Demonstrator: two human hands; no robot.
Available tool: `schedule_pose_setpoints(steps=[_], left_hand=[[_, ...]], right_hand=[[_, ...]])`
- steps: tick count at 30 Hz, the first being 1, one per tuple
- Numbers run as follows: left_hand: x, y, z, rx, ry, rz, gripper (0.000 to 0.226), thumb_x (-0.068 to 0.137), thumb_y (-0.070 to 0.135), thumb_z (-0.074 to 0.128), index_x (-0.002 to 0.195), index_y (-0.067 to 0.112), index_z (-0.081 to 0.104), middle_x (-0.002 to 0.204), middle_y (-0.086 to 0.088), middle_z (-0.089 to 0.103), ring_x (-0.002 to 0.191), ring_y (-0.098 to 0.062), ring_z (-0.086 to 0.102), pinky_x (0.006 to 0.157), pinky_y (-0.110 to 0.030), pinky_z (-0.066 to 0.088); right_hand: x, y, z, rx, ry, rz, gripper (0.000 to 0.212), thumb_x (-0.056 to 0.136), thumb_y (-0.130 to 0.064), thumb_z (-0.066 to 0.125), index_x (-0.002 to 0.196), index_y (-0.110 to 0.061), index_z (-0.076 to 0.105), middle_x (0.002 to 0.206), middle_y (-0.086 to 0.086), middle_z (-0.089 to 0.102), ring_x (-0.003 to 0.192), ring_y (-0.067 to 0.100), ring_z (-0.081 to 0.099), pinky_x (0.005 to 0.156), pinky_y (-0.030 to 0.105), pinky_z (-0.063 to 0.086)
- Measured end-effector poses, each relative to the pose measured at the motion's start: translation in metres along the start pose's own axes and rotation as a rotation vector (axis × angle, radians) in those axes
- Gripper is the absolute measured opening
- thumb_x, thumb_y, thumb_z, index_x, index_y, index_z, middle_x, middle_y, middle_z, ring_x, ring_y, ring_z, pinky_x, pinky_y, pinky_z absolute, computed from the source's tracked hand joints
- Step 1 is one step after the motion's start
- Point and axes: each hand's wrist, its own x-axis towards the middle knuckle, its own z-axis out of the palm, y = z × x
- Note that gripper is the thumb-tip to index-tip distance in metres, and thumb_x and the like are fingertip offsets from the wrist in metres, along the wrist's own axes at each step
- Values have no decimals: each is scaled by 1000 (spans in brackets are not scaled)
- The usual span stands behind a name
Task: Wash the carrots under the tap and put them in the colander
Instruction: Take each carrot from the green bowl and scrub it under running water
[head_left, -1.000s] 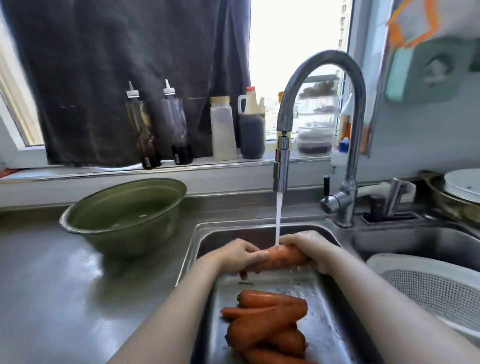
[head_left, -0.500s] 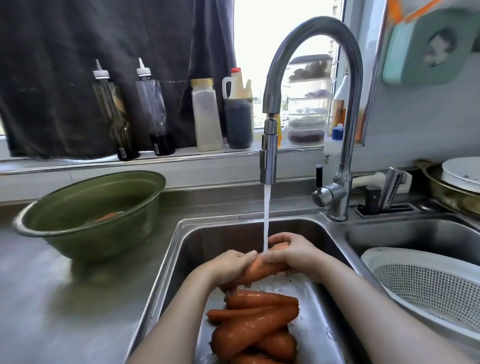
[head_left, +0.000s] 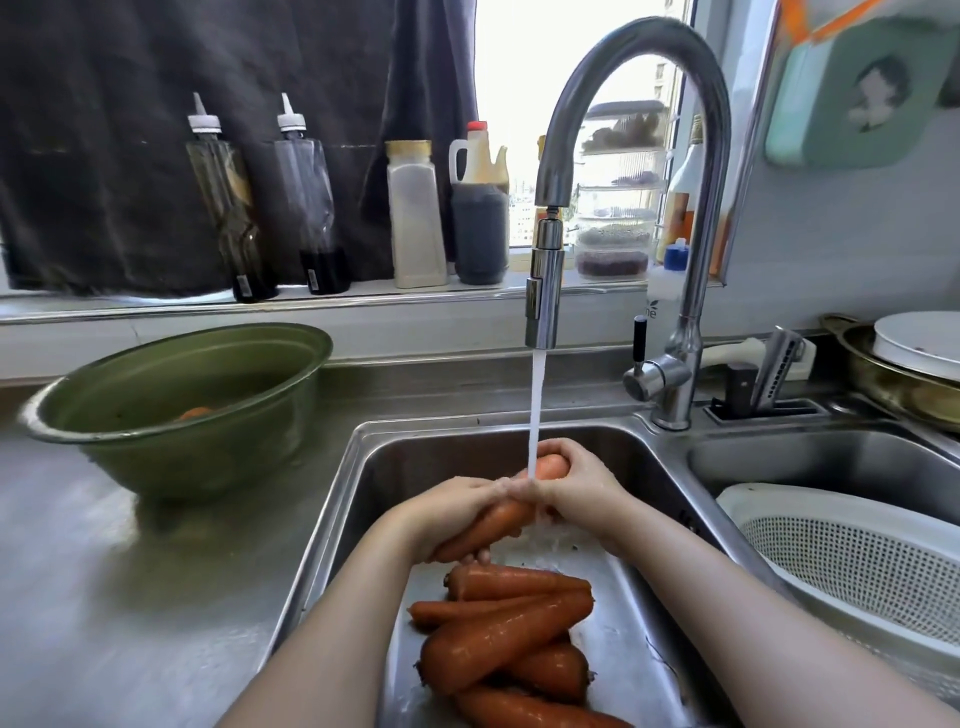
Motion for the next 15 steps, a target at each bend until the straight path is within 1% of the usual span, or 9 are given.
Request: schedule_pose_setpoints(steps=[3,5,6,8,9,11,12,13,15], left_hand=[[1,3,-3,-40,-36,-21,35,107,44,49,129,21,65,115,-13,76,76,-22,71,60,-30,56],[-2,8,-6,-9,-71,-19,32,102,35,61,131,22,64,117,-15,74,86,-24,74,69,-33,58],[-5,10,-8,47,-77,-25,35,99,33,66,132,24,64,116,-13,74,90,-23,74,74,-34,58],[-12,12,-12,197,-38,-29,35,97,36,69,130,26,66,110,-4,77,90,-19,76,76,-31,57],[-15,13,-14,246,1,-17,33,97,39,69,127,24,68,105,-1,79,87,-17,76,74,-29,57],[-20,13,-15,235,77,22,32,97,41,69,121,20,72,97,0,80,77,-15,74,66,-25,55],[-21,12,-14,201,116,48,32,97,41,69,119,19,74,93,-2,80,71,-14,73,62,-24,54],[-21,13,-12,169,160,72,31,96,42,70,116,18,75,90,-3,80,67,-14,71,59,-24,53],[-21,15,-7,111,220,96,33,94,44,72,112,17,77,87,-6,79,66,-17,74,58,-26,54]], right_hand=[[2,-2,-1,68,58,20,32,89,-28,81,115,-23,64,114,9,65,88,23,69,50,21,53],[3,-4,-4,99,105,37,16,98,-27,70,111,-19,66,106,8,68,81,20,67,46,24,53],[5,-3,-5,100,118,49,14,101,-29,67,109,-18,65,104,8,68,81,21,67,48,27,55],[8,2,-7,77,134,98,17,104,-34,61,110,-19,64,108,12,67,88,26,68,52,32,57],[11,4,-8,69,134,139,20,106,-36,57,111,-18,64,112,15,65,93,30,68,55,34,59],[15,9,-12,41,122,202,26,107,-39,52,108,-19,68,115,17,65,100,35,68,62,40,62],[15,11,-14,-22,105,204,29,106,-42,51,106,-20,71,111,16,68,98,34,69,65,41,62],[14,11,-17,-127,76,185,35,105,-48,52,105,-21,74,104,12,70,93,29,69,66,38,60],[8,10,-22,-334,-3,129,49,97,-64,55,104,-22,78,95,3,74,86,20,69,68,31,55]])
